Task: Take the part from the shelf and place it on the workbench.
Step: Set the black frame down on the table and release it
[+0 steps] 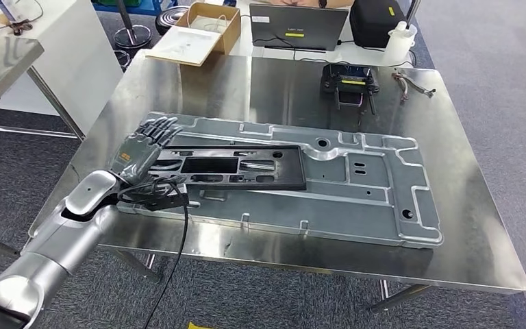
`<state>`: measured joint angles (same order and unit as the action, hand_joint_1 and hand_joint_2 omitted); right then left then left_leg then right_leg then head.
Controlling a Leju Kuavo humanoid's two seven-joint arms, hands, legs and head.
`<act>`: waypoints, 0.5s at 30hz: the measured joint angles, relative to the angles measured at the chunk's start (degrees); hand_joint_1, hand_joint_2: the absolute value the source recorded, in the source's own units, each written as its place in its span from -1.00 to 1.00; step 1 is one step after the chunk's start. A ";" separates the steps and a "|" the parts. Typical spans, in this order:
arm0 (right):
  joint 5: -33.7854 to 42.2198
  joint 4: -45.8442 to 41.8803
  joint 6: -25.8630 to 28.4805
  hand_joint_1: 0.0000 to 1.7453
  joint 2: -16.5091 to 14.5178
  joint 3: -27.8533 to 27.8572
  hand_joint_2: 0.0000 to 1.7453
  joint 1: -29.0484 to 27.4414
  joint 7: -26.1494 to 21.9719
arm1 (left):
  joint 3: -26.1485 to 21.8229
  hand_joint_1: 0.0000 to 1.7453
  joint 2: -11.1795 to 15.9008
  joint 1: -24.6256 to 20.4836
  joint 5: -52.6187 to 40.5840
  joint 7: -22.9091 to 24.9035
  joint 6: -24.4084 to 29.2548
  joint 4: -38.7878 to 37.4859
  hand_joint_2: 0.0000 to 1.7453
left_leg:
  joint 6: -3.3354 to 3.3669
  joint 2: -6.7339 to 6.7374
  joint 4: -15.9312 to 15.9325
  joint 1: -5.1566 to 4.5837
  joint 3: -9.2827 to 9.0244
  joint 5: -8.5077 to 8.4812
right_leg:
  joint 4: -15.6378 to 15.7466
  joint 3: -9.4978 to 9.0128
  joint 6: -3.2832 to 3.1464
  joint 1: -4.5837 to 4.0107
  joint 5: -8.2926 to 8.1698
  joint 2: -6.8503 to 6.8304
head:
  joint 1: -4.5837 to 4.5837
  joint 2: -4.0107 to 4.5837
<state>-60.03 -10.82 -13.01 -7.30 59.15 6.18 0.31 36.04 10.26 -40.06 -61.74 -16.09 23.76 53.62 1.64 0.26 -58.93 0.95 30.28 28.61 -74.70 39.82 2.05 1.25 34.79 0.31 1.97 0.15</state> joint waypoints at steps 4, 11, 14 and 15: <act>-0.04 0.02 -0.03 -1.00 0.04 -0.02 -1.00 0.07 0.06 | 0.00 -1.00 -0.14 0.04 -0.03 -0.02 0.00 0.00 -1.00 | -1.02 -0.05 -0.66 0.38 0.03 0.66 | 8.40 -2.38 0.61 0.61 -7.77 -0.14 | -0.01 0.00; -0.05 0.03 -0.02 -1.00 0.09 -0.07 -1.00 0.42 0.10 | -0.03 -1.00 -0.23 -0.11 -0.08 0.00 0.05 0.00 -1.00 | -3.21 -0.19 -3.61 0.43 1.99 2.71 | 13.33 -3.28 -2.39 0.16 -8.56 -0.09 | 0.02 0.00; -0.05 0.03 -0.02 -1.00 0.11 -0.09 -1.00 0.42 0.11 | -0.03 -1.00 -0.22 -0.10 -0.05 0.03 0.03 0.00 -1.00 | -3.36 -0.20 -13.27 0.41 5.88 8.08 | 13.50 -2.55 -3.38 -0.21 -9.28 -0.12 | 0.02 0.00; -0.05 0.03 -0.03 -1.00 0.11 -0.10 -1.00 0.41 0.11 | -0.03 -1.00 -0.22 0.00 -0.06 0.03 0.02 -0.01 -1.00 | -3.31 -0.20 -15.64 0.37 6.73 8.77 | 13.49 -2.24 -3.54 -0.41 -9.54 -0.13 | 0.02 0.00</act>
<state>-60.08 -10.80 -13.04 -7.19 59.04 6.59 0.42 36.02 10.03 -40.06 -61.80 -16.06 23.78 53.61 -1.67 0.06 -74.57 1.32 37.02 37.38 -61.21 37.58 -1.50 0.84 25.25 0.18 1.99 0.15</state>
